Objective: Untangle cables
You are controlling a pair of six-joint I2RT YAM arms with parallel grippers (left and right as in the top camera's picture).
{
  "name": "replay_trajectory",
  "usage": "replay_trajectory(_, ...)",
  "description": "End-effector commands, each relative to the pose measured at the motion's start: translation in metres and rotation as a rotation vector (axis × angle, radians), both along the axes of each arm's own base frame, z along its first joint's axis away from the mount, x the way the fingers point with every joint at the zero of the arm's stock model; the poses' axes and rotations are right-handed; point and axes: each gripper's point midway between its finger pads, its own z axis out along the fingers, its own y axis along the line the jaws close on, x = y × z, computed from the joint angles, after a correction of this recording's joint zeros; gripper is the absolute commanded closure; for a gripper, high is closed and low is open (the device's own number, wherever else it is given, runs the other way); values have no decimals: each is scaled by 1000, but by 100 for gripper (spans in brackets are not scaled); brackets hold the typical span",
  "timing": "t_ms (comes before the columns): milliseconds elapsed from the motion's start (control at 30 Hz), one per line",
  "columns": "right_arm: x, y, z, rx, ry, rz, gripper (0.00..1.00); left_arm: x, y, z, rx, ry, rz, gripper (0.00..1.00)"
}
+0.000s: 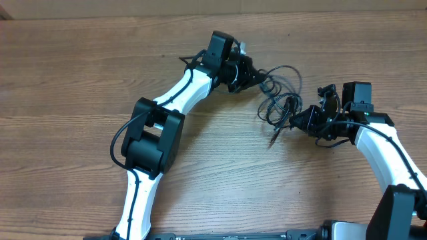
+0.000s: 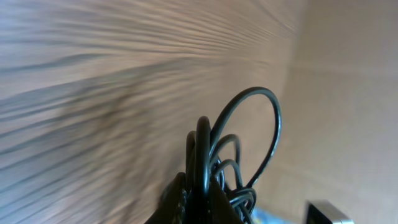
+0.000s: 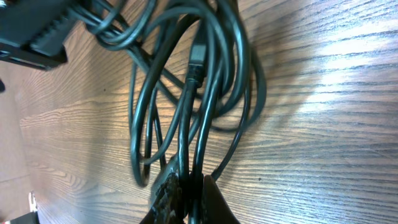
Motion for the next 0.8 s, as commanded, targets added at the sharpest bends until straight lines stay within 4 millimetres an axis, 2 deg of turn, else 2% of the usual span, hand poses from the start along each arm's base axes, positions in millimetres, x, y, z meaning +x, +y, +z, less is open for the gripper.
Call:
replay_trajectory(0,4,5,6,15,-26,28,96,23,36,-25,117,123,242,96)
replay_trajectory(333,8,2,6,-2,-41,21,96,14,41,-32,136,190,252,96)
replay_trajectory(500,4,-22,-10,-122,51,-99,96,19,56,-35,159,152,230,96)
replay_trajectory(667,-4,-42,-22,-224,122,-185,96,21,83,-42,186,213,272,96)
replay_trajectory(767,-2,-44,-22,-234,117,-194,96,22,85,-34,129,192,213,96)
